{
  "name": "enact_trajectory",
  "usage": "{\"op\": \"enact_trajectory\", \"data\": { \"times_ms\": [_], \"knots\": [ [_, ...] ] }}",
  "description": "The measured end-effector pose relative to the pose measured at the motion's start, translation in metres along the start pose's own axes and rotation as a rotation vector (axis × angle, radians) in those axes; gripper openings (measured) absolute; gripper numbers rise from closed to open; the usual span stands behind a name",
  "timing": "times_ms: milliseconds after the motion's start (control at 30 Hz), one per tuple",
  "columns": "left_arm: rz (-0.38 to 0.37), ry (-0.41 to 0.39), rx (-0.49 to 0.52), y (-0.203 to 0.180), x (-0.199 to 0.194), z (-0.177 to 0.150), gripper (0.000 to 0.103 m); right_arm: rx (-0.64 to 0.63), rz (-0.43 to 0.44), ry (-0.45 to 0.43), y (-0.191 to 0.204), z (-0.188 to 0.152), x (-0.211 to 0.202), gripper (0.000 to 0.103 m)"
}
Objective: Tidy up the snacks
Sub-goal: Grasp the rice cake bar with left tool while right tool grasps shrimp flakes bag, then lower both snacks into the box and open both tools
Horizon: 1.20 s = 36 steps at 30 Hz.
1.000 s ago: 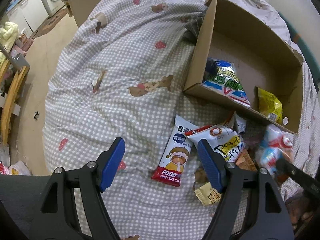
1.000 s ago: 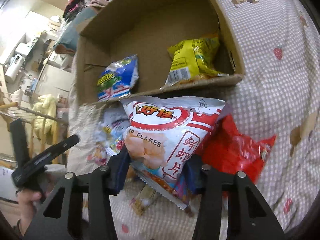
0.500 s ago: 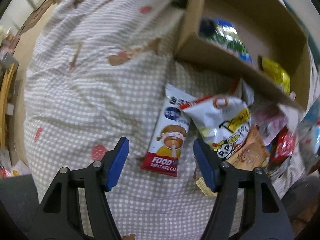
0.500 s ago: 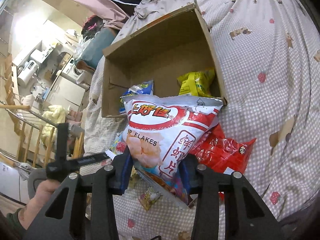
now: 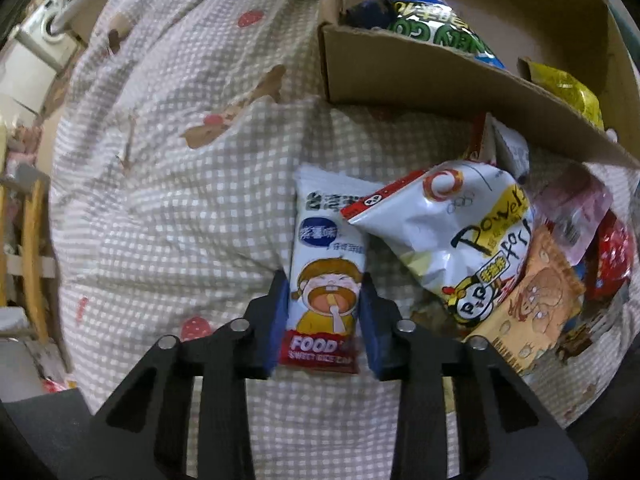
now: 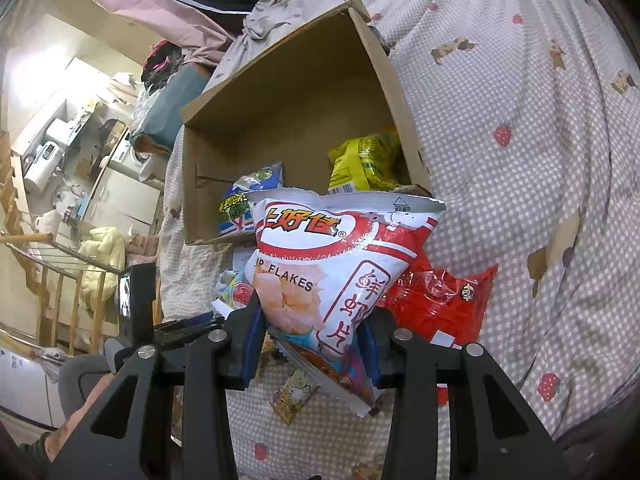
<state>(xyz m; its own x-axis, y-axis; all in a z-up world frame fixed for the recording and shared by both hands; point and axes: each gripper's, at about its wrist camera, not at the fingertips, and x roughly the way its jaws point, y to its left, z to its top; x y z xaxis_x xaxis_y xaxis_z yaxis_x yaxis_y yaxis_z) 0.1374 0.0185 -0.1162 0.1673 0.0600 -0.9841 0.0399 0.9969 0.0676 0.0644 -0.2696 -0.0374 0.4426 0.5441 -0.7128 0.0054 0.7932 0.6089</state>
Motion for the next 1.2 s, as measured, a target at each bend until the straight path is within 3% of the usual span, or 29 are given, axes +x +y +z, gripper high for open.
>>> {"op": "enact_trajectory", "data": {
  "times_ms": [200,500,633,833,1200],
  "knots": [
    [0.016,-0.023,0.009,-0.001,-0.015,-0.011,0.028,0.004,-0.001,-0.007,0.000,0.001,-0.003,0.042],
    [-0.010,-0.090,-0.130,0.045,-0.051,-0.033,0.027,-0.008,0.016,-0.019,0.001,-0.001,-0.010,0.042],
    [-0.022,-0.170,-0.173,0.051,-0.081,-0.036,0.027,-0.014,0.033,-0.045,0.004,0.000,-0.019,0.042],
    [-0.038,-0.306,-0.136,0.045,-0.129,-0.019,0.027,-0.086,0.055,-0.110,0.015,0.012,-0.034,0.043],
    [-0.101,-0.395,-0.017,0.013,-0.158,0.041,0.027,-0.109,0.052,-0.157,0.020,0.048,-0.019,0.043]
  ]
}}
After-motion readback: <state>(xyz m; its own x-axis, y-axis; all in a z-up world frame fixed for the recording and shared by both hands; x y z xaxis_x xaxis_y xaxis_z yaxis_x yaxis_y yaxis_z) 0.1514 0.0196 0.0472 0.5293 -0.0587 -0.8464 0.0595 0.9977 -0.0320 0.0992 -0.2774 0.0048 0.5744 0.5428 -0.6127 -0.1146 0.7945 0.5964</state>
